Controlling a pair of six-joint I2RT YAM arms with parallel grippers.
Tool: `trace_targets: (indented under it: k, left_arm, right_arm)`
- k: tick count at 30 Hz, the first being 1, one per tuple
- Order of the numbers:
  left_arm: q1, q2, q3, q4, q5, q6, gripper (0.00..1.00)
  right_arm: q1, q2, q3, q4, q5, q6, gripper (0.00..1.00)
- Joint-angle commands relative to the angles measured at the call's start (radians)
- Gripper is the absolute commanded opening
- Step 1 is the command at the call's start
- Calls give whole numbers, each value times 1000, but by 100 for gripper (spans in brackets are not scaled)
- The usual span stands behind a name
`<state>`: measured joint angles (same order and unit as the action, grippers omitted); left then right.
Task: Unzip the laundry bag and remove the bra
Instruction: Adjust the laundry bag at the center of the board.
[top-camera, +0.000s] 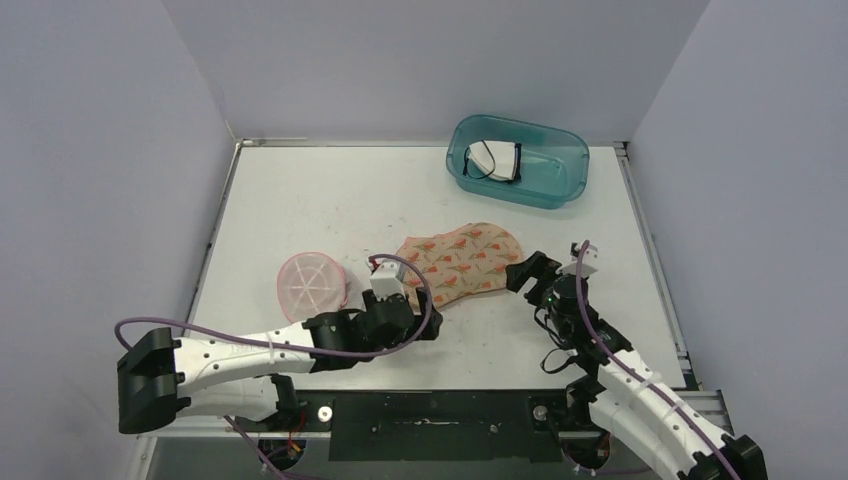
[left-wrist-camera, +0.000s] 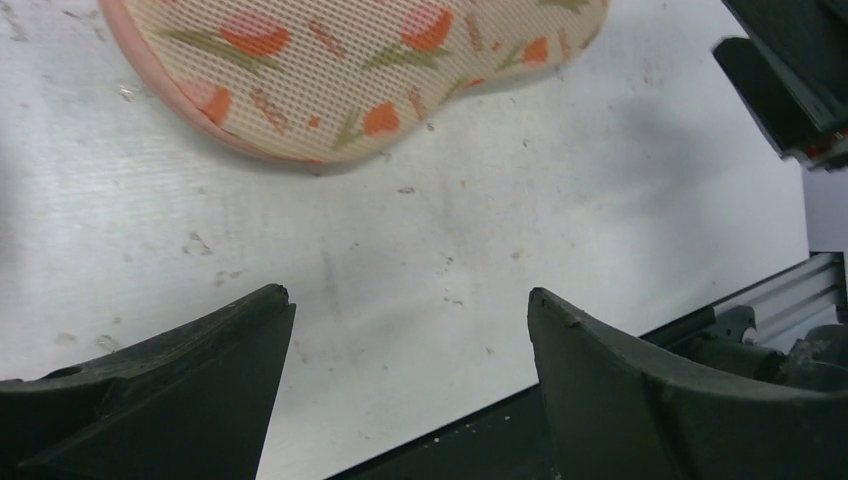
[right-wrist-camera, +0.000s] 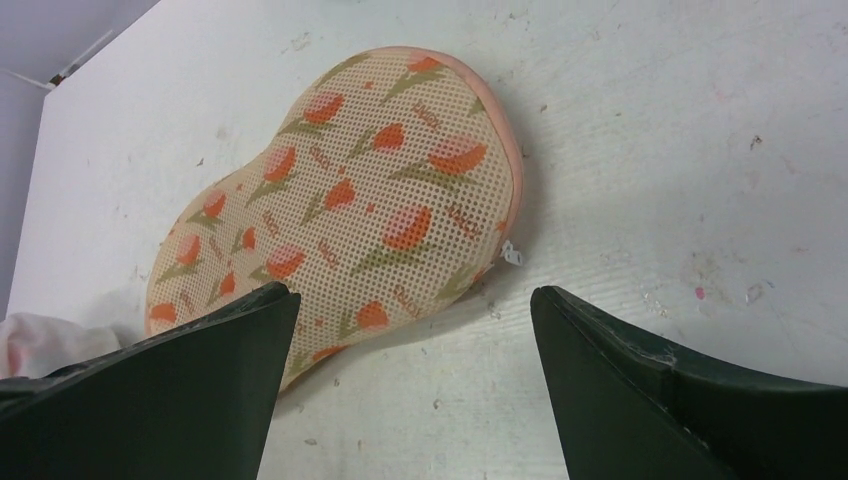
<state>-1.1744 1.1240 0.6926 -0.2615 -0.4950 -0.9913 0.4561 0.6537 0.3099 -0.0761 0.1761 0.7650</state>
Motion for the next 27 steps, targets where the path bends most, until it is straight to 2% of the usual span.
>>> trace_targets:
  k: [1,9,17,22,27]
  left_arm:
    - [-126,14,-21,193,-215,-123,86]
    - [-190,-14,-130,302,-277,-104,85]
    - [-208,-55,-207,361,-324,-91,83]
    - [-212,-62,-215,336,-330,-93,83]
    - [-212,-67,-234,338,-339,-105,83]
  right_arm:
    - [-40,121,-36,358,26,-10,91]
    - [-215,499,-27,671,-120,30,96]
    - [-232,769,14,851,-139,64,96]
    - [-228,826,-3,880,-169,89,97]
    - [-181,785,-73,878,-206,113,98]
